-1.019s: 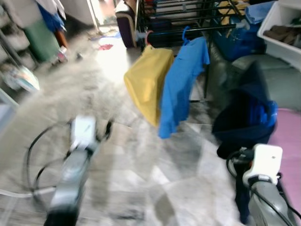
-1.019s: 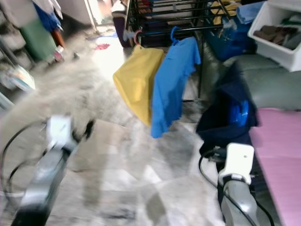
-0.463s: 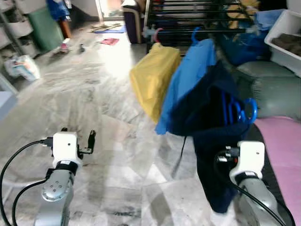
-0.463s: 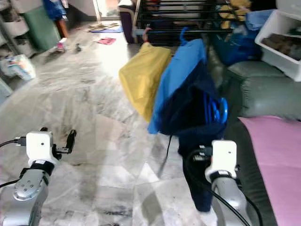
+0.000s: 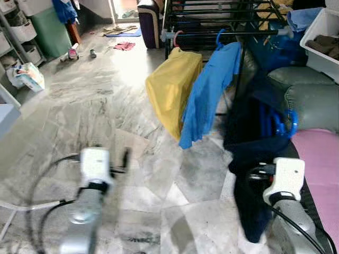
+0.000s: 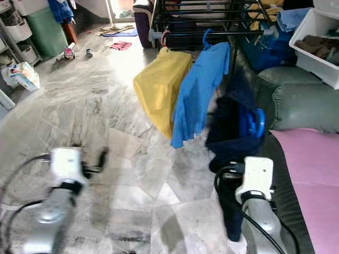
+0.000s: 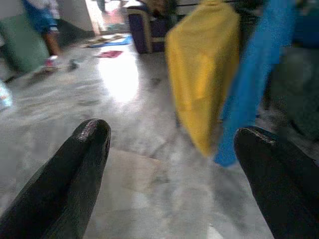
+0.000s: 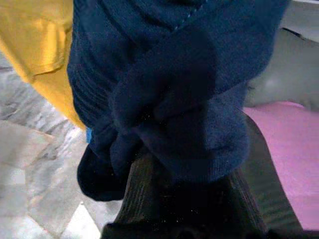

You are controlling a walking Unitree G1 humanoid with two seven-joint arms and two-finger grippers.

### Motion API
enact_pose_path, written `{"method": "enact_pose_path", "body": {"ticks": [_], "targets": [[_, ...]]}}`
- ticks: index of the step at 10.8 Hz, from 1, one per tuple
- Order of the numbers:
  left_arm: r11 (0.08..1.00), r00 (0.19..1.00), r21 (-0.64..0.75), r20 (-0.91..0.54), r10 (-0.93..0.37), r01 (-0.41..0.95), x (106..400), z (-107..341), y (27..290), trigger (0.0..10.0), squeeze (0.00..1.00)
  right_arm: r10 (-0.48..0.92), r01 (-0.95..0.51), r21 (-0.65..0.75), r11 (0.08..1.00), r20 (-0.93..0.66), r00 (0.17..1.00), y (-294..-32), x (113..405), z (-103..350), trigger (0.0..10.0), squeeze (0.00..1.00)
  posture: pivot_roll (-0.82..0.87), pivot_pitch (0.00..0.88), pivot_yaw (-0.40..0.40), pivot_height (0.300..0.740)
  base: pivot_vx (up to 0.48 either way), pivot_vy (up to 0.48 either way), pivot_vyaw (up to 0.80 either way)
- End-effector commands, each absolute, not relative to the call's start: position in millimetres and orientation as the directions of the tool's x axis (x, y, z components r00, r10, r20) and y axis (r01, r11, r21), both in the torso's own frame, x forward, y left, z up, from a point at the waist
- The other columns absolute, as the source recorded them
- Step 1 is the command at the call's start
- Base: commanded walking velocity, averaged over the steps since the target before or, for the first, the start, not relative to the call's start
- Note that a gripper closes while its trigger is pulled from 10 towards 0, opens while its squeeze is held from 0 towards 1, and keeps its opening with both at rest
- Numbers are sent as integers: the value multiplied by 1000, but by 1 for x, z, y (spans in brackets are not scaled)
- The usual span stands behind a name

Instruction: Hang hanger

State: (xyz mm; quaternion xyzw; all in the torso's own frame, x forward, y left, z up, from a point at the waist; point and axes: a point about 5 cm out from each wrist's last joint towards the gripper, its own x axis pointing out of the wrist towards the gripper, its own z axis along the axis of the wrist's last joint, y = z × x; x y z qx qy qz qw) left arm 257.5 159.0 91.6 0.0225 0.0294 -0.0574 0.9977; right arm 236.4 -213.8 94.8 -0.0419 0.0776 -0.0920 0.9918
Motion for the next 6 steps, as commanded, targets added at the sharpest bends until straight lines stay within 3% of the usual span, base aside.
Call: {"method": "enact_pose_path", "body": {"ticks": [1, 3, 6], "targets": [[990, 988, 38, -76, -136, 139, 256, 91, 159, 10000, 0, -206, 196, -96, 976, -110, 972, -217, 236, 103, 10000, 0, -95, 62, 66, 740, 0, 0, 0], [986, 984, 20, -75, -164, 166, 258, 93, 155, 10000, 0, -224, 214, -92, 973, -131, 966, -219, 233, 97, 10000, 0, -78, 63, 57, 740, 0, 0, 0], [987, 985, 6, -62, -158, 159, 260, 98, 156, 10000, 0, -180, 168, -83, 982, -157, 971, -206, 235, 92, 10000, 0, -66, 79, 31, 740, 255, 0, 0]]}}
